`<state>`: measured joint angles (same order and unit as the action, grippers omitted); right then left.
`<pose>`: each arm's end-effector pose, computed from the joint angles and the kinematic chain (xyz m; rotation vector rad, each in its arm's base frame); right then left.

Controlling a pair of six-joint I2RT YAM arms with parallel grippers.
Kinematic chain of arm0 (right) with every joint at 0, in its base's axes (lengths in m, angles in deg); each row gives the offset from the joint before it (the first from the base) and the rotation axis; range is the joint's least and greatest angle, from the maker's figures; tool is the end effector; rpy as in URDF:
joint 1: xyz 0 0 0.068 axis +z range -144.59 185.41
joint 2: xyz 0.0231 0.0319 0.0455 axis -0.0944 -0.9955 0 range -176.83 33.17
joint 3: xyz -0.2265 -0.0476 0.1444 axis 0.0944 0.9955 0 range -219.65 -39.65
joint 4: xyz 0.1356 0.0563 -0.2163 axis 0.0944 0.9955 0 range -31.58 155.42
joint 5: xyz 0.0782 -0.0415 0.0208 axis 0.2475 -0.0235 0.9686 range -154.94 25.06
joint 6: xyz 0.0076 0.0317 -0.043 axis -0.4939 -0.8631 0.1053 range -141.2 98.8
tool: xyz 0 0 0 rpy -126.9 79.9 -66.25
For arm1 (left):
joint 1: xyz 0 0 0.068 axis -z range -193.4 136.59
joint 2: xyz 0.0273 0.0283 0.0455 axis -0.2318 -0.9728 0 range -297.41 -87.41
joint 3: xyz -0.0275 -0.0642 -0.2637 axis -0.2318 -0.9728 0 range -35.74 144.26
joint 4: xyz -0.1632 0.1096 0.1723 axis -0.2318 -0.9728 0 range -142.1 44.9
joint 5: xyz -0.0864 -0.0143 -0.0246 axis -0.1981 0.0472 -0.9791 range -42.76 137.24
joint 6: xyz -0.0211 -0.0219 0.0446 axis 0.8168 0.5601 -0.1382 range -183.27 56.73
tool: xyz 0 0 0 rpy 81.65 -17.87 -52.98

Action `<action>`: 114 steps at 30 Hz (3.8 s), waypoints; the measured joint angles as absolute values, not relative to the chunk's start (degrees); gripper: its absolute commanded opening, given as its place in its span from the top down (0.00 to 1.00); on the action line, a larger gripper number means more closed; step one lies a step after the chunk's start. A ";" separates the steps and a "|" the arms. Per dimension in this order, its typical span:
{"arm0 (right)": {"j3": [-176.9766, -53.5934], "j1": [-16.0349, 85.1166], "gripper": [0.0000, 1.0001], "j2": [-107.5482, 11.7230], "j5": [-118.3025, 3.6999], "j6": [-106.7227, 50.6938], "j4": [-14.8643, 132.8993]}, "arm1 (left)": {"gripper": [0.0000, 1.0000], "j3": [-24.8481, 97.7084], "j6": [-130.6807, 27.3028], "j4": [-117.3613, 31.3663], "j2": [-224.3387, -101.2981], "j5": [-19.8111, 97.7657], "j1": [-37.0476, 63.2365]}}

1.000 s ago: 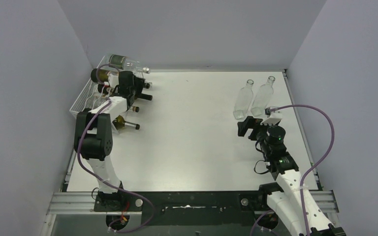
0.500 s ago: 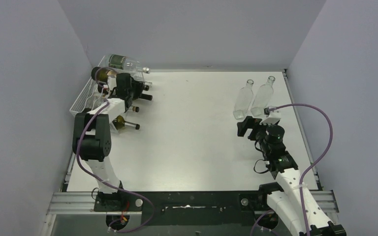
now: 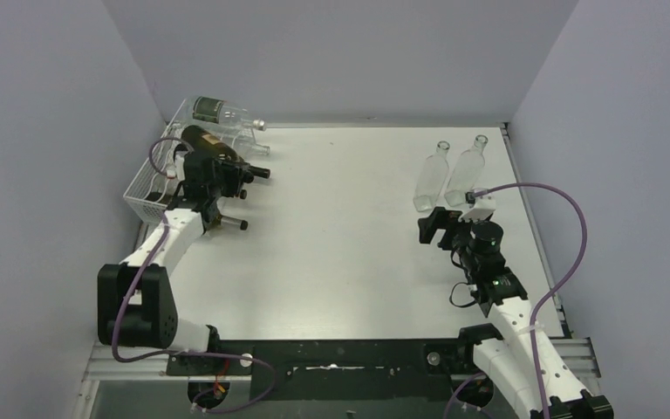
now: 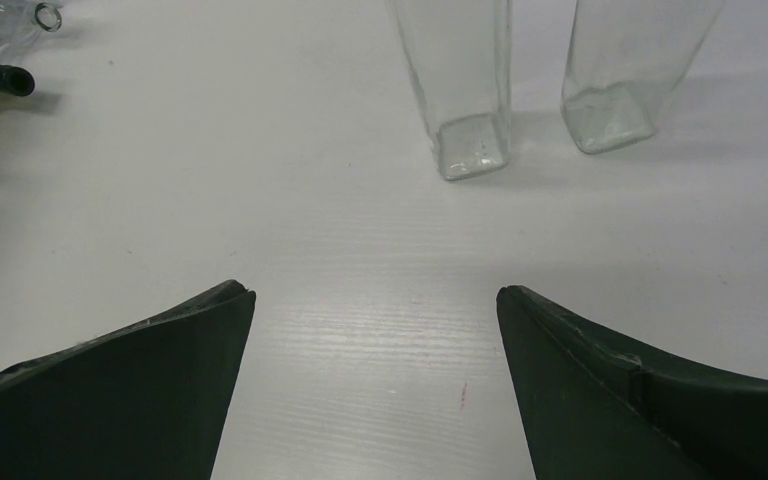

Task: Take the wine bottle off the wine rack

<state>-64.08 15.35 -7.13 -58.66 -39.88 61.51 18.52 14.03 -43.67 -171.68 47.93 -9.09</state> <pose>0.1709 0.0339 0.2394 0.0716 1.9229 0.4415 0.3311 -0.0247 0.2531 -1.3058 1.7520 -0.8383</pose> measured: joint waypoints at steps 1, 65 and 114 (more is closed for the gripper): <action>-64.08 15.50 0.02 -7.13 -58.37 -39.85 61.51 | 1.00 17.52 13.77 -44.57 -169.74 47.40 -9.09; -80.86 53.44 0.01 -56.08 -35.07 27.25 36.07 | 1.00 -2.07 -6.17 -65.85 -146.96 5.48 7.15; -64.08 53.88 0.46 -49.13 -41.54 13.48 13.63 | 0.16 2.39 -10.50 -65.22 -141.67 7.78 7.50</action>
<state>-64.08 53.88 -49.13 -41.54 13.48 13.63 2.39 -10.50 -65.22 -141.67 7.78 7.50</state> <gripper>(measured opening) 0.816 0.839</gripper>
